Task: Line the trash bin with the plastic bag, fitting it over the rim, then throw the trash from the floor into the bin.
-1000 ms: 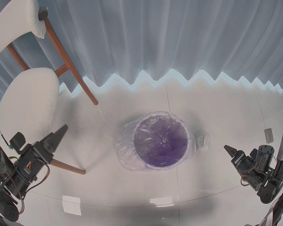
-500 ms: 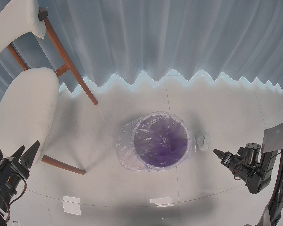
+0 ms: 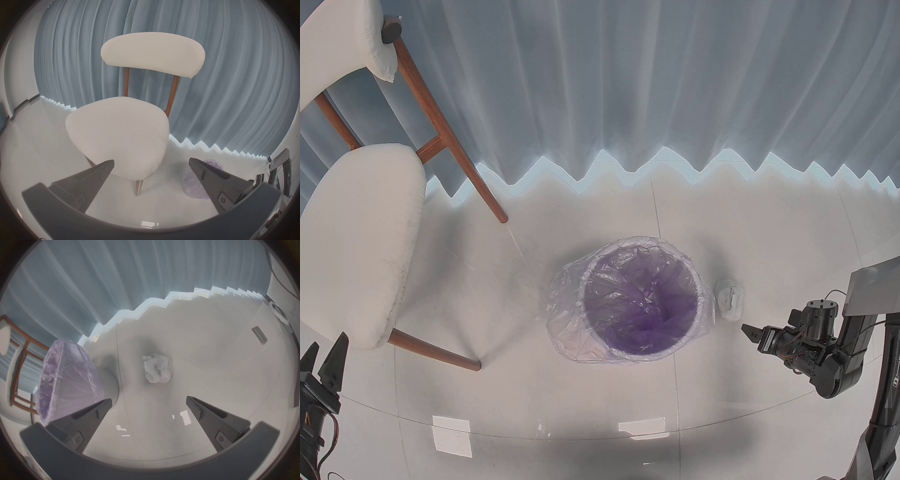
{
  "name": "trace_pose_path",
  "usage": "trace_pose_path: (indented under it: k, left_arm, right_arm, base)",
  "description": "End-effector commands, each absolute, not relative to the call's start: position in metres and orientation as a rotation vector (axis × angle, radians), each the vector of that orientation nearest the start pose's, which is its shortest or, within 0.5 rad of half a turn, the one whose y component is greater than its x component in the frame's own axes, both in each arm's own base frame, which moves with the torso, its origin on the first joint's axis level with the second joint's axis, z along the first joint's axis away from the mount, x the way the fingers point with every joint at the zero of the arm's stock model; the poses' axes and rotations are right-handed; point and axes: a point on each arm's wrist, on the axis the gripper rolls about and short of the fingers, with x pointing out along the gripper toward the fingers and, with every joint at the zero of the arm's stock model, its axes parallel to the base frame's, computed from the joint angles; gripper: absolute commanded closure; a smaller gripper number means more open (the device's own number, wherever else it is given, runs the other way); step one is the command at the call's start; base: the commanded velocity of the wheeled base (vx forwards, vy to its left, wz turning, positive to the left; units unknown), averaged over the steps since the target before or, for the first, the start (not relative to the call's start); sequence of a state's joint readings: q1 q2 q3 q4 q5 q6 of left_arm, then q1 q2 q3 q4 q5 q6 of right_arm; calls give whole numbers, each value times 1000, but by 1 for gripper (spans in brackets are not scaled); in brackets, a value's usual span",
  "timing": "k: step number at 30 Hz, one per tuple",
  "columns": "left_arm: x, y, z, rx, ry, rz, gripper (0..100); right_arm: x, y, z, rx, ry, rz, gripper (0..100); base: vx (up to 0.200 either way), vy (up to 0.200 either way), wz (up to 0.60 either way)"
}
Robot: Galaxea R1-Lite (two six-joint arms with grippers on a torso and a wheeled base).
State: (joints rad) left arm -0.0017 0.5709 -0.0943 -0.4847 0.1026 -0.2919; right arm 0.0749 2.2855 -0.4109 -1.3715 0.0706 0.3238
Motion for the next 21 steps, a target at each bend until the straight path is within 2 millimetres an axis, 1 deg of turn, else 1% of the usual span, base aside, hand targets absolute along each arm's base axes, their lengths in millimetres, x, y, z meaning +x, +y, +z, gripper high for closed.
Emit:
trace_pose_path:
  k: [1,3,4,5,6,8,10,12,13,14,17,18,19,21]
  left_arm:
    - [22,2,138,-255,-69,101,0]
    - [19,2,137,-230,-74,94,0]
    - [15,2,138,-205,-83,73,0]
    - [15,2,138,-205,-83,72,0]
    - [12,1,140,-202,-85,61,0]
    - [12,1,142,-206,-74,54,0]
    - [12,1,143,-212,-64,32,0]
    - [12,0,143,-219,-53,6,0]
    - [12,0,143,-222,-49,-1,0]
    - [13,0,143,-222,-47,-11,0]
    - [15,-1,147,-222,-37,-26,0]
    - [16,-1,147,-222,-36,-27,0]
    - [17,-1,151,-222,-37,-29,0]
    - [18,-1,154,-222,-41,-31,0]
  right_arm:
    - [308,22,-14,266,517,63,0]
    - [308,22,-12,253,507,68,0]
    - [306,22,-1,238,481,77,0]
    - [305,22,0,238,481,77,0]
    - [303,23,10,244,456,83,0]
    - [297,25,23,253,428,101,0]
    - [287,32,31,290,425,130,0]
    - [276,46,34,361,446,176,0]
    - [274,49,35,384,452,185,0]
    - [270,59,37,428,458,210,0]
    - [263,78,42,469,448,272,0]
    - [262,79,42,469,448,275,0]
    - [253,87,38,467,482,296,0]
    - [249,89,33,464,512,297,0]
  base:
    - [0,0,0]
    - [0,0,0]
    - [0,0,0]
    - [0,0,0]
    - [0,0,0]
    - [0,0,0]
    - [0,0,0]
    - [0,0,0]
    - [0,0,0]
    - [0,0,0]
    - [0,0,0]
    - [0,0,0]
    - [0,0,0]
    - [0,0,0]
